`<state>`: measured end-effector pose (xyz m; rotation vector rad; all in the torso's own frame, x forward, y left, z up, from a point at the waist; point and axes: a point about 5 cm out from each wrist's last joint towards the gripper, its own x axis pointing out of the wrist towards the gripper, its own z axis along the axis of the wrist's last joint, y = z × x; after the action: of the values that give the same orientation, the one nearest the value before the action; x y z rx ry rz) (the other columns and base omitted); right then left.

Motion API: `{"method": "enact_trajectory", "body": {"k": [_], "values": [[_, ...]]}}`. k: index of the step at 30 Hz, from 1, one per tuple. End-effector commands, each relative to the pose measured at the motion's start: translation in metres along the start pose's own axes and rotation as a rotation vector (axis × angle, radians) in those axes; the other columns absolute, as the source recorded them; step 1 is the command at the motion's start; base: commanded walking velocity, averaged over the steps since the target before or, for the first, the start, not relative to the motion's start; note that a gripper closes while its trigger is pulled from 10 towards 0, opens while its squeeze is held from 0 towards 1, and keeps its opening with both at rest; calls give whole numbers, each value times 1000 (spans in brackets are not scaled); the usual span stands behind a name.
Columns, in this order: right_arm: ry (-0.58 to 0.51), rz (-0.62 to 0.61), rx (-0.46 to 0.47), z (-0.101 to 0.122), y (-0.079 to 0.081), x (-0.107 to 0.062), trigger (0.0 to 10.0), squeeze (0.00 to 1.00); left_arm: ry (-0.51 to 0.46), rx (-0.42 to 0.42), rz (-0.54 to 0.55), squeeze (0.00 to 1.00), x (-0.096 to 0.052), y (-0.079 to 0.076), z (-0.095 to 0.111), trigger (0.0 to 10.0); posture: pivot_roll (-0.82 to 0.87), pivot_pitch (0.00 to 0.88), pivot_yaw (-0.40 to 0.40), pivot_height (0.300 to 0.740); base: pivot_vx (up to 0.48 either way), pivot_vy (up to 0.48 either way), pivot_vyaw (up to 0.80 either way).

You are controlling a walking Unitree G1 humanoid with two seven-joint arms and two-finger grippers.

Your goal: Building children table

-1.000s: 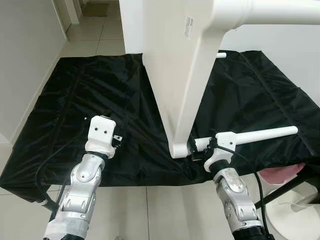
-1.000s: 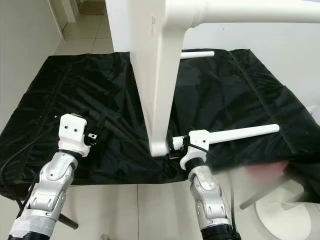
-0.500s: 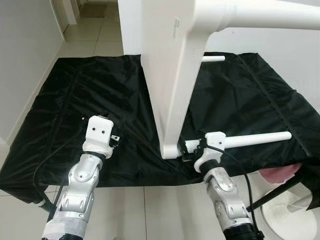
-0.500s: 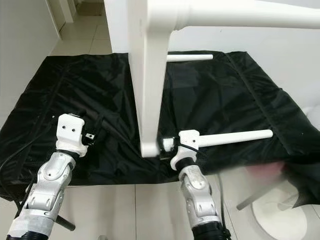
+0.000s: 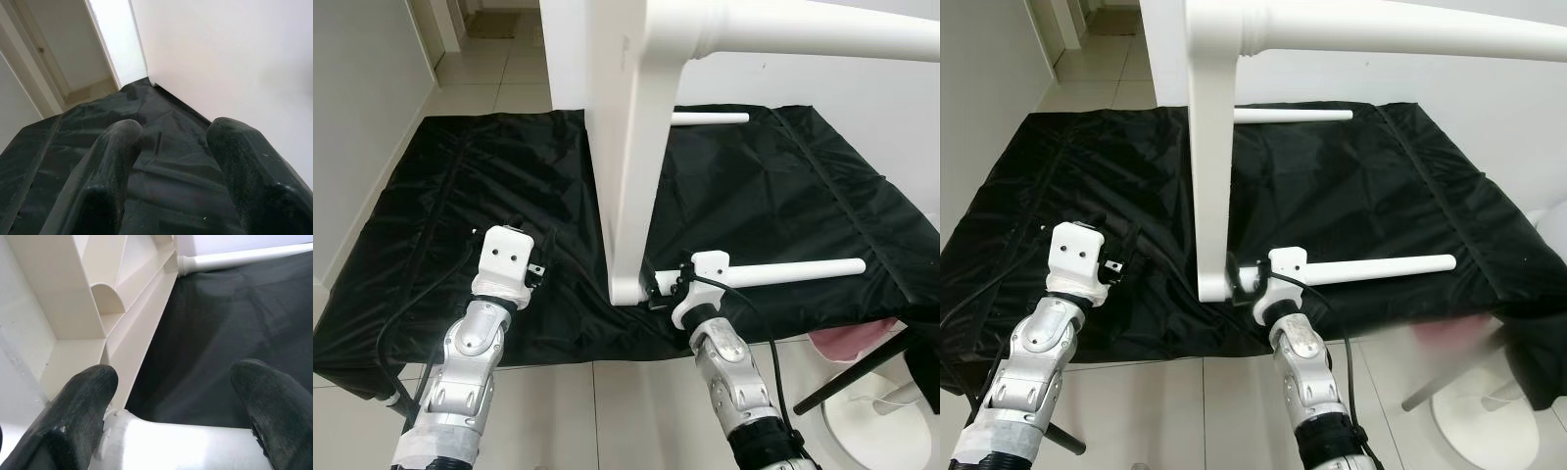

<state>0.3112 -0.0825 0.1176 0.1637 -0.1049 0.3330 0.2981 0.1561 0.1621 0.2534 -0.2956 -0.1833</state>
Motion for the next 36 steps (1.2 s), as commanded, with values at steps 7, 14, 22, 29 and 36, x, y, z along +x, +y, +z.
{"method": "enact_trajectory", "body": {"k": [7, 14, 22, 29, 36], "values": [[49, 160, 48, -14, 39, 15, 10000, 0, 13, 20, 47, 0, -4, 8, -3, 10000, 53, 84, 13, 740, 0, 0, 0], [52, 173, 18, -17, 40, 19, 10000, 0, 15, 29, 46, 0, -3, 10, -4, 10000, 50, 86, 15, 740, 0, 0, 0], [46, 107, -10, -14, 15, 27, 10000, 0, 15, 31, 36, 0, -3, 7, -4, 10000, 45, 84, 20, 740, 0, 0, 0], [32, 108, -18, -14, 13, 26, 10000, 0, 17, 35, 28, 0, -3, 6, -4, 10000, 43, 82, 16, 740, 0, 0, 0], [6, 108, -44, -16, 4, 11, 10000, 0, 52, 43, -36, 0, -13, 3, -11, 10000, 52, 79, 6, 740, 0, 0, 0]]}}
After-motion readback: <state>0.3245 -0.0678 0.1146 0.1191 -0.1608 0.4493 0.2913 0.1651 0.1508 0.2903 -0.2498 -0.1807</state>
